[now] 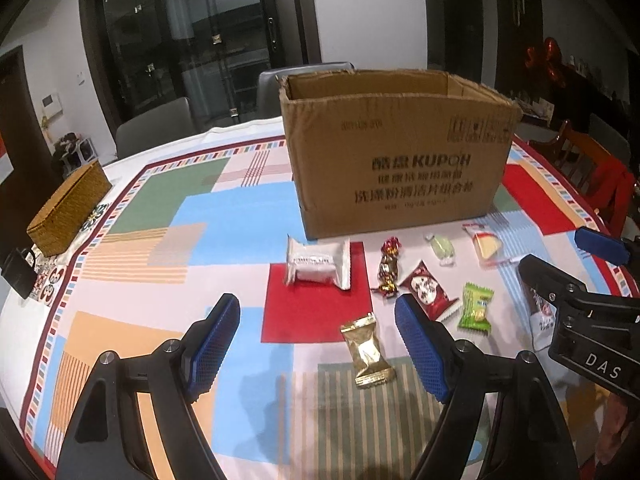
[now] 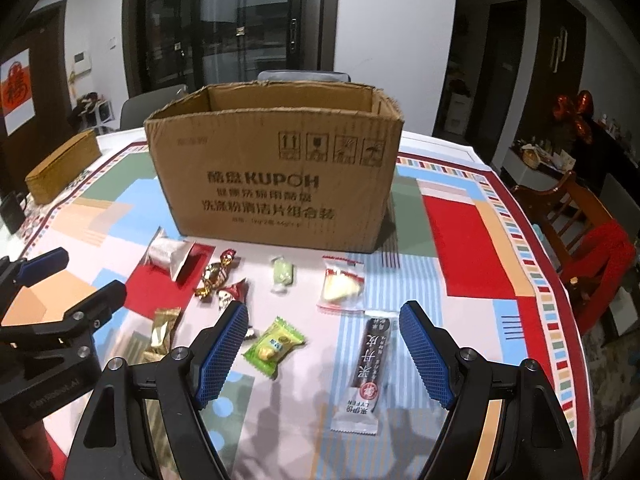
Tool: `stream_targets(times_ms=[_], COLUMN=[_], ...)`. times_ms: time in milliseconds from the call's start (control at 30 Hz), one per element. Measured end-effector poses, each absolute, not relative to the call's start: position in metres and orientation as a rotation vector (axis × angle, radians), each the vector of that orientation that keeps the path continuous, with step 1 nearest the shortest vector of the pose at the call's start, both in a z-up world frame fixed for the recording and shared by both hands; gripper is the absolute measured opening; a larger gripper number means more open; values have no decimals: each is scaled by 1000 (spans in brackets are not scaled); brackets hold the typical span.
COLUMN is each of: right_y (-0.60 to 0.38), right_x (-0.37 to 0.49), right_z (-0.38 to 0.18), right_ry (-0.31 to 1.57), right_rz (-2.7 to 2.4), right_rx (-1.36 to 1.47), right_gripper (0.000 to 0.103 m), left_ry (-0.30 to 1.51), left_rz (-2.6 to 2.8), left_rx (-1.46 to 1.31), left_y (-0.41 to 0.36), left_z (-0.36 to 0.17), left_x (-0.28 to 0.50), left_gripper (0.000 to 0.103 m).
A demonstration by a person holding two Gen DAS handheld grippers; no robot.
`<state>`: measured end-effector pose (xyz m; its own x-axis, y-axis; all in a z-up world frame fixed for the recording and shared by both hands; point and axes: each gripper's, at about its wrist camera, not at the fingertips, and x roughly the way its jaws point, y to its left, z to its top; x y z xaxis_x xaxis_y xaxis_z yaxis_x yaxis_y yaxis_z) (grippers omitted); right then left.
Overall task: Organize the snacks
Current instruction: 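Withdraw both tools from the box back toward the remaining snacks, then grasp the gold candy with the left tool while the right tool grasps the green candy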
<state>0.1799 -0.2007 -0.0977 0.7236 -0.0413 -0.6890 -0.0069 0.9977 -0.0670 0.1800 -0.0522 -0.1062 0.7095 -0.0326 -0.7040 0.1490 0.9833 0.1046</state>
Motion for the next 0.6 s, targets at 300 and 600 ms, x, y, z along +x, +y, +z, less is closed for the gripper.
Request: stream_targets(times_ms=[300,600], right_y=[-199,-191], right_x=[187,195], right_z=[-115,-132], right_ry=[813,860], right_rz=[9,39], right_rx=[-63,-77], right_gripper=[79,74], left_ry=[809,832], left_rz=[-115,-121], left_rx=[165,153], left_y=[-58,-60], left_z=[-129,-149], left_x=[179,182], left_gripper=[80,79])
